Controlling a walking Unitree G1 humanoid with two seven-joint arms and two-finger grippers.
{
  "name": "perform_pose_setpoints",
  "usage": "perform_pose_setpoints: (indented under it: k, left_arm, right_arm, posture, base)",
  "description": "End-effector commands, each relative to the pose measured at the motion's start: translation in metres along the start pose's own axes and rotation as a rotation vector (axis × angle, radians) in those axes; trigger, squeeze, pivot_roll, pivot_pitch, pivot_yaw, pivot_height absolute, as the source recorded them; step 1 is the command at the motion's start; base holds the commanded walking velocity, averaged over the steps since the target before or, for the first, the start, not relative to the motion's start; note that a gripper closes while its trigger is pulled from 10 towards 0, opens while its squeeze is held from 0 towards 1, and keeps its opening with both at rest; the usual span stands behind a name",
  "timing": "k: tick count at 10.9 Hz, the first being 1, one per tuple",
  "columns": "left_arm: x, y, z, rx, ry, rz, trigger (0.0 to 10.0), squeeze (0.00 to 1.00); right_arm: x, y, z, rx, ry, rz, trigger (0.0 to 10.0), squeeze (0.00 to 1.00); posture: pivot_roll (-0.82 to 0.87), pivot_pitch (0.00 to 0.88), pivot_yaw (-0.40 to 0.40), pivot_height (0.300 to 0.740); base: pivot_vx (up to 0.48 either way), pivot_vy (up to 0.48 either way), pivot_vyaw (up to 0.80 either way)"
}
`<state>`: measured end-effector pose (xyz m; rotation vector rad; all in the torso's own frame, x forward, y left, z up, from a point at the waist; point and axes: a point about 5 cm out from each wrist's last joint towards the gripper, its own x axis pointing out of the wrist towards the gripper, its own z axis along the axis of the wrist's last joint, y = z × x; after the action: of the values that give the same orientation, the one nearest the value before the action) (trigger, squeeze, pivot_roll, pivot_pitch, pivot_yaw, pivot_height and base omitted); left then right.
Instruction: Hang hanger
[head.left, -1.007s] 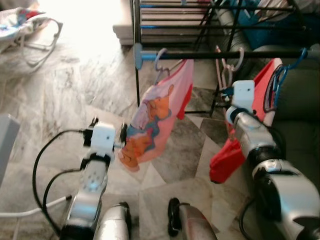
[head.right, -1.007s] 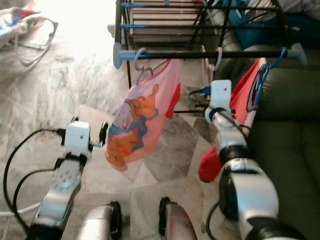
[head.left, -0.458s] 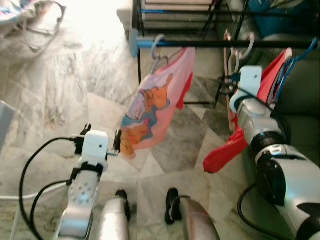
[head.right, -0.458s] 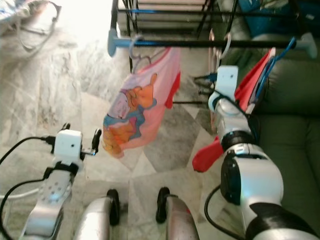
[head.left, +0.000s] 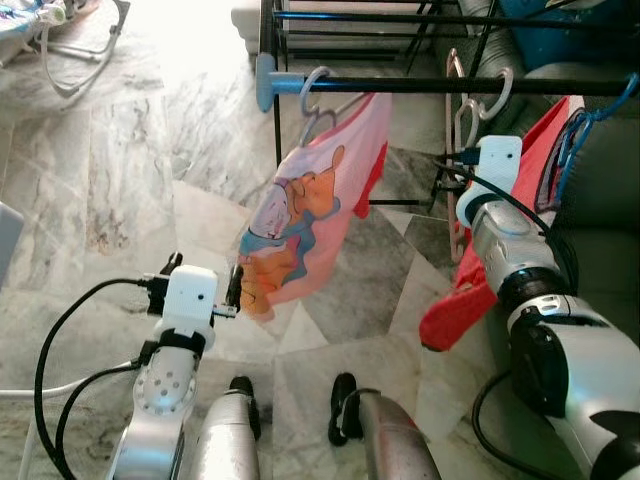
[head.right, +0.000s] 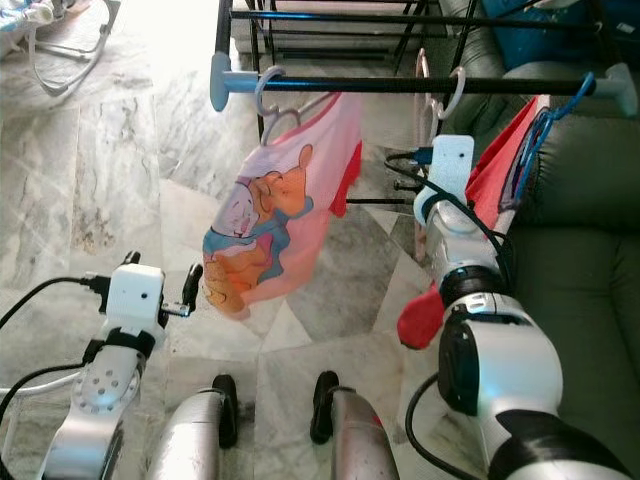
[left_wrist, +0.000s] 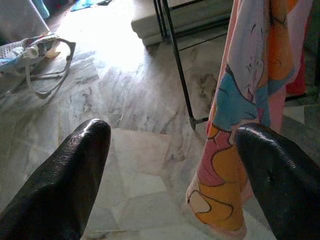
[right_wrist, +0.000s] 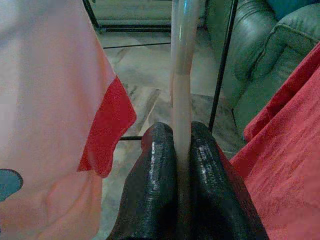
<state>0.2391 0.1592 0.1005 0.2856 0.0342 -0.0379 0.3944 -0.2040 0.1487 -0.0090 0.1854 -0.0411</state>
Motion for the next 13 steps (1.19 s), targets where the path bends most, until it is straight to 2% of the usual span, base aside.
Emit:
perform_pose_setpoints:
  k: [1,3,4,5,7,8,10,11,13]
  left_arm:
    - [-0.001,-0.002,-0.002,0.004,0.016,-0.010,10.0,0.00]
    - [0.004,-0.003,-0.001,-0.015,0.019,0.000,10.0,0.00]
    - [0.006,-0.004,0.000,-0.020,0.017,0.005,10.0,0.00]
    - [0.010,-0.005,-0.001,-0.029,0.016,0.007,10.0,0.00]
    - [0.017,-0.008,0.001,-0.030,0.002,0.003,10.0,0.00]
    - [0.021,-0.009,0.001,-0.033,0.000,0.002,10.0,0.00]
    - [0.025,-0.010,0.000,0.007,-0.004,0.040,10.0,0.00]
    - [0.028,-0.011,0.004,0.002,-0.026,0.048,10.0,0.00]
    - [0.035,-0.010,0.011,-0.005,-0.052,0.060,10.0,0.00]
  right_arm:
    - [-0.014,0.001,-0.062,0.046,0.232,0.029,10.0,1.00]
    - [-0.013,-0.002,-0.057,0.013,0.191,0.031,10.0,1.00]
    - [-0.010,-0.002,-0.044,-0.014,0.140,0.026,10.0,1.00]
    - [-0.007,-0.002,-0.033,-0.086,0.104,0.033,10.0,1.00]
    - [-0.004,-0.015,-0.011,-0.162,0.036,0.004,10.0,1.00]
    - [-0.004,-0.022,-0.005,-0.166,0.022,-0.003,10.0,1.00]
    - [-0.009,-0.024,-0.010,-0.187,-0.020,0.029,10.0,1.00]
    - [-0.014,-0.026,-0.013,-0.200,-0.063,0.029,10.0,1.00]
    - [-0.036,-0.027,-0.028,-0.157,-0.153,-0.017,10.0,1.00]
  posture:
    - [0.15,0.374,-0.027,0.740]
    - [0.15,0.362,-0.032,0.740]
    - [0.14,0.346,-0.034,0.740]
    - [0.13,0.331,-0.037,0.740]
    - [0.10,0.297,-0.036,0.740]
    - [0.09,0.285,-0.033,0.740]
    - [0.05,0.248,-0.028,0.740]
    - [0.05,0.238,-0.028,0.740]
    - [0.03,0.221,-0.022,0.740]
  base:
    - [0.000,0.000,0.00]
    - [0.000,0.000,0.00]
    - [0.000,0.000,0.00]
    - [0.000,0.000,0.00]
    - [0.000,0.000,0.00]
    - [0.000,0.000,0.00]
    - [0.000,0.000,0.00]
    - [0.000,0.000,0.00]
    - [0.000,0.000,0.00]
